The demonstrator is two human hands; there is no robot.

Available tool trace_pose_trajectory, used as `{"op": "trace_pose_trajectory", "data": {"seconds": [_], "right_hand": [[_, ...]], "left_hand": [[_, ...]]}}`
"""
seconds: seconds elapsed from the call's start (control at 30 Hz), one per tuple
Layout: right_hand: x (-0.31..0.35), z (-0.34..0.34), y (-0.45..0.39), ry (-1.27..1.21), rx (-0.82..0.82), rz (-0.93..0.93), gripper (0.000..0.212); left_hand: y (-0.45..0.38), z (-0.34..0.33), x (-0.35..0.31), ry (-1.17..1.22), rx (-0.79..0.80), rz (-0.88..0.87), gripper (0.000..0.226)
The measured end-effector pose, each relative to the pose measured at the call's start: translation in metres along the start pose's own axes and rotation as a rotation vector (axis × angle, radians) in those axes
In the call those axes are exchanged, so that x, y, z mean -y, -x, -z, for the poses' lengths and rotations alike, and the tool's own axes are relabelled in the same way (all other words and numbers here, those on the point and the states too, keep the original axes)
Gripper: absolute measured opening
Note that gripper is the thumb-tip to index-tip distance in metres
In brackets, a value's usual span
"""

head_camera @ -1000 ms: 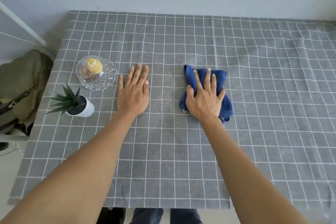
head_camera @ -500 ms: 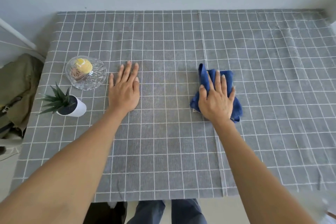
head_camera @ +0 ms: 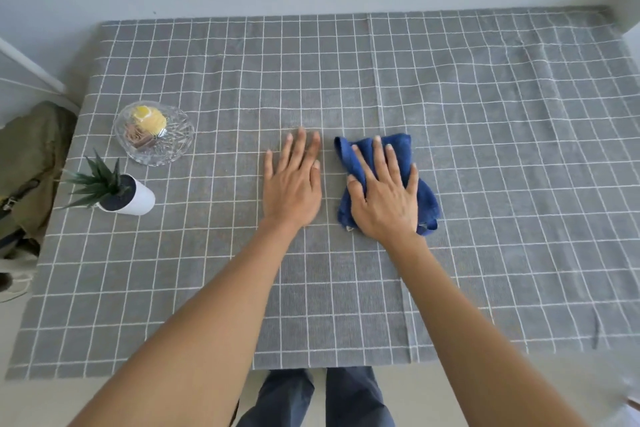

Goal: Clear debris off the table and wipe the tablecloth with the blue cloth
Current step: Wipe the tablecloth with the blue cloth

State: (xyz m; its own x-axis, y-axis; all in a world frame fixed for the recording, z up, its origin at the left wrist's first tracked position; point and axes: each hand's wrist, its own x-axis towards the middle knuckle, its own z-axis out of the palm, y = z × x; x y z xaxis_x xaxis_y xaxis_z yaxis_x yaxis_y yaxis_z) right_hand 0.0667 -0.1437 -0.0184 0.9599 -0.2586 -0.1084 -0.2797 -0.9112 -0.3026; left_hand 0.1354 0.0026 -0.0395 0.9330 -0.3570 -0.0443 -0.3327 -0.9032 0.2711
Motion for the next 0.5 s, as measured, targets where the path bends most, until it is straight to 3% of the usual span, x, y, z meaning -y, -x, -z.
{"op": "trace_pose_trajectory", "data": {"seconds": [0.13,0.3,0.4,0.5], "right_hand": [[-0.017,0.006,0.005,0.018,0.01,0.041,0.058],[-0.076,0.024,-0.003,-0.015,-0.049,-0.348,0.057],[-0.064,0.025,-0.003,-0.045,-0.056,-0.323,0.058],[-0.027,0.014,0.01,-0.037,-0.008,-0.13,0.057]], "left_hand": [[0.0,0.001,0.002,-0.003,-0.008,-0.014,0.049],[0.0,0.001,0.002,-0.014,0.015,-0.01,0.05],[0.001,0.001,0.001,-0.023,0.013,-0.005,0.05],[0.001,0.002,0.0,-0.03,0.011,-0.007,0.05]]}}
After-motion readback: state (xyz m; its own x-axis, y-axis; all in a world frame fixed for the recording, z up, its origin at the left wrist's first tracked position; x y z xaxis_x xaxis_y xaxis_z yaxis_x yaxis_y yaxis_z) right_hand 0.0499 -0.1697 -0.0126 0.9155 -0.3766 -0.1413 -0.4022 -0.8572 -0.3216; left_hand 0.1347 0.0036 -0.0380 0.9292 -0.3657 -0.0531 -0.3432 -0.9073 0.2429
